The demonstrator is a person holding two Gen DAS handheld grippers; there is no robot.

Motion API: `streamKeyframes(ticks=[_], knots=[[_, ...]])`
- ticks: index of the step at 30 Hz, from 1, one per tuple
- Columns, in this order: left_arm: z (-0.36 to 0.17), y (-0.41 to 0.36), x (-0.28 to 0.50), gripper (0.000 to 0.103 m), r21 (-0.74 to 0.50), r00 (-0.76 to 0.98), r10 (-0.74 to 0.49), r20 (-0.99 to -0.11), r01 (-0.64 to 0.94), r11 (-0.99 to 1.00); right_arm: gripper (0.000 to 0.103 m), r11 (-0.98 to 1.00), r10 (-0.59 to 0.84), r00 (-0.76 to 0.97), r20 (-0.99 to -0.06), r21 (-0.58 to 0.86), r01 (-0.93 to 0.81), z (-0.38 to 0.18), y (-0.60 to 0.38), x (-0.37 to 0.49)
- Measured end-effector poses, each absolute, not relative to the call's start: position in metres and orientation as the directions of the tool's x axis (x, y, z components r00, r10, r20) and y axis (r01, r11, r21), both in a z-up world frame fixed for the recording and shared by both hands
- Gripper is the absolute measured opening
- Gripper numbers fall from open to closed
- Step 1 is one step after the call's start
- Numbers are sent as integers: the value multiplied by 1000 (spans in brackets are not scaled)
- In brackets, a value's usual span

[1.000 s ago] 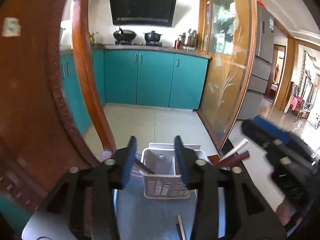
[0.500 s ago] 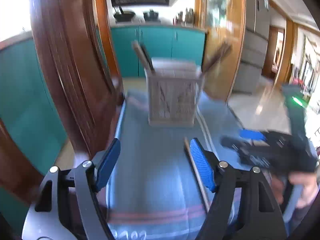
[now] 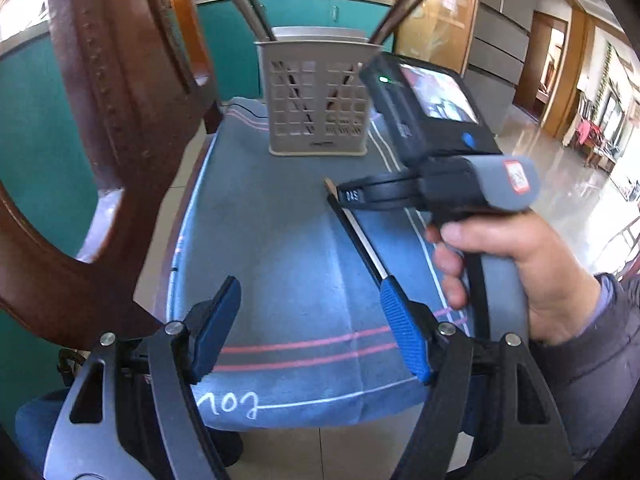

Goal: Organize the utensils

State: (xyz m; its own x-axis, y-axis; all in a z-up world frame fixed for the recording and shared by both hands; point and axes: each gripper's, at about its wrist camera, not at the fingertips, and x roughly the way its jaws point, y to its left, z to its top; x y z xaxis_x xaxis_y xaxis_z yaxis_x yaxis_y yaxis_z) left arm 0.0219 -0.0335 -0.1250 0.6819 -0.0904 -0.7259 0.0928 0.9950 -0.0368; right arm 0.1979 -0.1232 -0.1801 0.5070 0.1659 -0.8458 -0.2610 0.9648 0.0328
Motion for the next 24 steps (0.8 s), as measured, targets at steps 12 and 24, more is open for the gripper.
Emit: streamKeyframes(ticks=[12, 24], knots=[[-132, -36, 23, 73, -57, 654, -95, -750, 79, 995, 11, 950, 297, 493, -818, 203, -236, -168, -194, 191], [-142, -41, 30, 73, -64, 614, -92, -784, 67, 996, 33, 927, 339, 476, -812, 203, -316, -160, -164, 184]])
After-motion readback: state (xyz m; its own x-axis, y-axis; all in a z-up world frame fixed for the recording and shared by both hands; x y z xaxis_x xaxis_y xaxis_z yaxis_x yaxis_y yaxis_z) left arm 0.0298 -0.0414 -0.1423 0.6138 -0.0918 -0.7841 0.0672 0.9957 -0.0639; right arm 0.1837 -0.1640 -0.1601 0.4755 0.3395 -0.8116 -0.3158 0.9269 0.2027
